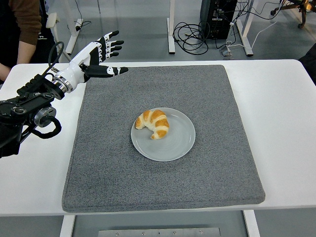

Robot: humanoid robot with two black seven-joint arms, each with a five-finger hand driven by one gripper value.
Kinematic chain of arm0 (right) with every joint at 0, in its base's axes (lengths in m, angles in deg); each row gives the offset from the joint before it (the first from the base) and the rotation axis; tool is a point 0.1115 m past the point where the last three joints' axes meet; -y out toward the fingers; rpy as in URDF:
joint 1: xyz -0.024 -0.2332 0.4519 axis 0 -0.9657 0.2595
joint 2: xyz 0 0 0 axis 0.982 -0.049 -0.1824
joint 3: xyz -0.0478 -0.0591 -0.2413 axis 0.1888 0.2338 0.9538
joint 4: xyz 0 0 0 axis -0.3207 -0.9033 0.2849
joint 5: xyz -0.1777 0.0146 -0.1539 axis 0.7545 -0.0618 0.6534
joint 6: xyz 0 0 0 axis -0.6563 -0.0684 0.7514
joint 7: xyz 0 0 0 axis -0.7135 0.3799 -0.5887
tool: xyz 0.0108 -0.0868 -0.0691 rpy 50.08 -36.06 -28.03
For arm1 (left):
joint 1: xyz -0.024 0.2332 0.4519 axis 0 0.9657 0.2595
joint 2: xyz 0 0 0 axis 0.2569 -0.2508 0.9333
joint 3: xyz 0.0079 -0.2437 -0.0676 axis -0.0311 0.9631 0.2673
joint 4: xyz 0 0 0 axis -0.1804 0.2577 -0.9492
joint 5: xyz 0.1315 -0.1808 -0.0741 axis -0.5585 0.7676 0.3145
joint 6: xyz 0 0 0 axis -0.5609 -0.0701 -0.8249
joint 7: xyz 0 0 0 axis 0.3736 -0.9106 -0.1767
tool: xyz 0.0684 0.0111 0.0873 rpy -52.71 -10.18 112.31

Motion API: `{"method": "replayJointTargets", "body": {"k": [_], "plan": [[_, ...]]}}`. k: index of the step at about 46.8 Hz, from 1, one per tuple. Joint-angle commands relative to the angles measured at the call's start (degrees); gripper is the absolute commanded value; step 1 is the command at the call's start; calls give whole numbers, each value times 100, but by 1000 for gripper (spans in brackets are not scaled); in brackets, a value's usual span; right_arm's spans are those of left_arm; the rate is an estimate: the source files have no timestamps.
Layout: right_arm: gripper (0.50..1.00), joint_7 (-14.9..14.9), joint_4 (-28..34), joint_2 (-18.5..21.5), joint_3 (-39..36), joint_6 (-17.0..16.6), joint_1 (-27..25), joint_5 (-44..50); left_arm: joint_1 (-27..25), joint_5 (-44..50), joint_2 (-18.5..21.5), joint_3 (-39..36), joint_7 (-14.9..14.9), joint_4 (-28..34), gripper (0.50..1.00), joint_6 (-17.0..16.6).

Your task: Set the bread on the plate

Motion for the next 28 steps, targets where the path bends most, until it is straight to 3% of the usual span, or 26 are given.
{"method": "replayJointTargets", "body": {"k": [1, 10, 20, 28], "plan": [[1000, 0, -1, 0, 0, 0, 0, -7, 112, 8, 6, 215, 0, -32, 937, 136], [1000, 0, -1, 0, 0, 0, 0, -7, 402, 43, 6, 743, 0, -32, 939, 453], [1000, 0, -1, 0, 0, 0, 0, 2, 648, 122, -21, 1271, -538, -32, 942, 523], [1000, 0, -1, 0, 0, 0, 0, -7, 674, 113, -47, 1244, -564, -32, 958, 523]]}}
